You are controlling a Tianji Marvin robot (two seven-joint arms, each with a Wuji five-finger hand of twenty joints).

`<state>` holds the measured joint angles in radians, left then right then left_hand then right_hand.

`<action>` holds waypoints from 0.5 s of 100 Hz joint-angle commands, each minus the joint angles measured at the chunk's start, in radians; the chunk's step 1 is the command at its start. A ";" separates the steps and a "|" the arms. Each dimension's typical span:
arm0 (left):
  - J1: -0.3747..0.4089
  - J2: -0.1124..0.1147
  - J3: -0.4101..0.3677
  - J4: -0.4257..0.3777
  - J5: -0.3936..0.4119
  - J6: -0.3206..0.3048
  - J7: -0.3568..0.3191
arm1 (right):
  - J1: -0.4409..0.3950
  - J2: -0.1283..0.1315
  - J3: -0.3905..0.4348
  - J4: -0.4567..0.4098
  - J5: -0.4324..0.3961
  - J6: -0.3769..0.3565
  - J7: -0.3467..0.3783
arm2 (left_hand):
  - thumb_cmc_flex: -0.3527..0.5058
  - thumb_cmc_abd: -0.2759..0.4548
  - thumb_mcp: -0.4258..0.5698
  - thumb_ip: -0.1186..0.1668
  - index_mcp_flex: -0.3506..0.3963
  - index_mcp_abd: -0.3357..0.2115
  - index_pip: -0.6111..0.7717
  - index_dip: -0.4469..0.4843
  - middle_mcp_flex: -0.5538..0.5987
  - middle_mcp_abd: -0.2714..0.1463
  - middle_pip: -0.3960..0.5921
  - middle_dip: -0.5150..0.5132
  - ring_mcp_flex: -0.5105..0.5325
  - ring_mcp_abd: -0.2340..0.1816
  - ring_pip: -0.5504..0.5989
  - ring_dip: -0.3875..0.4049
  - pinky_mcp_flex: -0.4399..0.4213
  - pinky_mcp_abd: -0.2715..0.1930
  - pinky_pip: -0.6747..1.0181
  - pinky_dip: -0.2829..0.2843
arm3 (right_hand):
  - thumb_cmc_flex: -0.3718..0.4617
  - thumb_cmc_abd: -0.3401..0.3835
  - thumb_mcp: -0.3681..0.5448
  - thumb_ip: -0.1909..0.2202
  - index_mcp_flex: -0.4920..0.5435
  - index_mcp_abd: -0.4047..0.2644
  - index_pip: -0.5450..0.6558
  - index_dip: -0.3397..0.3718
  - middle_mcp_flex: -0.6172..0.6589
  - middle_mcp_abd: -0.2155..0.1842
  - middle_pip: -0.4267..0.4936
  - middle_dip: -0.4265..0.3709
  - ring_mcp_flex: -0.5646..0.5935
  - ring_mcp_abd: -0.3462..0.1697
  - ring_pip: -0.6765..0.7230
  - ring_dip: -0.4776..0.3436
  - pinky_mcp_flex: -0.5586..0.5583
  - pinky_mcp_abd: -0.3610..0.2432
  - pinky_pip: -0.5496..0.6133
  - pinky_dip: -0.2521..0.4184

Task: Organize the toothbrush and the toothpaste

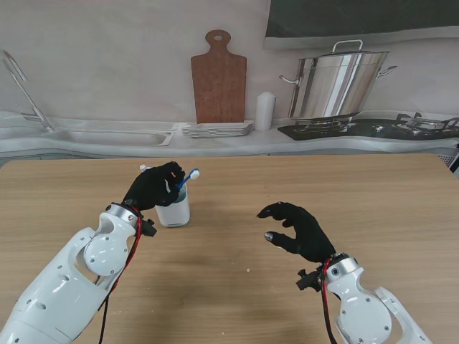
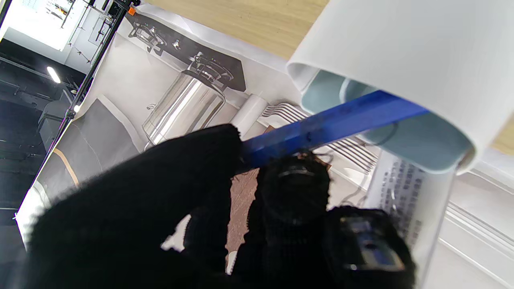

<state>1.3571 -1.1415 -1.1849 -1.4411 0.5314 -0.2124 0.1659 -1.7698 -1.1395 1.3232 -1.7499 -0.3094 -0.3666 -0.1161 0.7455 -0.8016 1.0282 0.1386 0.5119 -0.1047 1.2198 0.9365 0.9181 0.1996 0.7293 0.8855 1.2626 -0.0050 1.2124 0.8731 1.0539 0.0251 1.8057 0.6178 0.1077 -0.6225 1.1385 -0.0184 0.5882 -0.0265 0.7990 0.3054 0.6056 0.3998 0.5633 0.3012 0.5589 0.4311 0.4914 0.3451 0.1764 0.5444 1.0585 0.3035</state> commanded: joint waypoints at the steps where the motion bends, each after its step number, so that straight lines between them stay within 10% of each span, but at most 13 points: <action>1: 0.009 -0.002 -0.005 -0.011 0.002 0.007 -0.023 | -0.005 -0.003 -0.003 -0.001 -0.002 0.004 0.014 | 0.074 0.043 -0.001 -0.025 -0.007 -0.050 0.025 -0.017 -0.008 -0.057 0.059 -0.009 0.001 0.055 0.021 0.024 0.014 -0.042 0.070 0.023 | -0.022 -0.012 0.011 -0.039 0.013 -0.002 -0.006 -0.002 -0.009 0.009 -0.010 0.000 -0.001 -0.014 0.002 -0.024 -0.006 -0.007 -0.001 -0.005; 36: 0.025 0.006 -0.029 -0.012 0.018 0.027 -0.043 | -0.004 -0.003 -0.006 -0.001 0.002 0.006 0.019 | 0.055 0.061 -0.045 -0.094 -0.030 -0.045 0.022 -0.083 -0.030 -0.056 -0.030 -0.054 -0.003 0.069 0.002 0.041 -0.007 -0.035 0.074 0.031 | -0.023 -0.012 0.009 -0.039 0.014 -0.001 -0.007 -0.002 -0.009 0.012 -0.010 0.000 0.001 -0.011 0.003 -0.022 -0.005 -0.004 0.000 -0.005; 50: 0.028 0.007 -0.039 -0.015 0.019 0.039 -0.049 | -0.003 -0.002 -0.007 -0.001 0.002 0.007 0.020 | 0.036 0.095 -0.083 -0.076 -0.065 -0.020 0.014 -0.140 -0.068 -0.050 -0.059 -0.083 -0.004 0.073 -0.018 0.060 -0.018 -0.039 0.073 0.034 | -0.022 -0.013 0.010 -0.039 0.014 0.000 -0.007 -0.002 -0.008 0.011 -0.010 0.000 0.004 -0.010 0.004 -0.020 -0.005 -0.001 0.001 -0.005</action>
<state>1.3810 -1.1369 -1.2187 -1.4426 0.5495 -0.1807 0.1349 -1.7675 -1.1389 1.3191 -1.7495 -0.3049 -0.3633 -0.1106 0.7574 -0.7332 0.9594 0.0605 0.4797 -0.1250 1.2216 0.8234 0.8898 0.1609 0.6749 0.8373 1.2618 0.0078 1.2043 0.9118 1.0388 0.0325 1.8067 0.6415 0.1079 -0.6225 1.1385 -0.0184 0.5882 -0.0265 0.7990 0.3054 0.6056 0.3999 0.5633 0.3012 0.5595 0.4311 0.4915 0.3451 0.1764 0.5444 1.0585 0.3034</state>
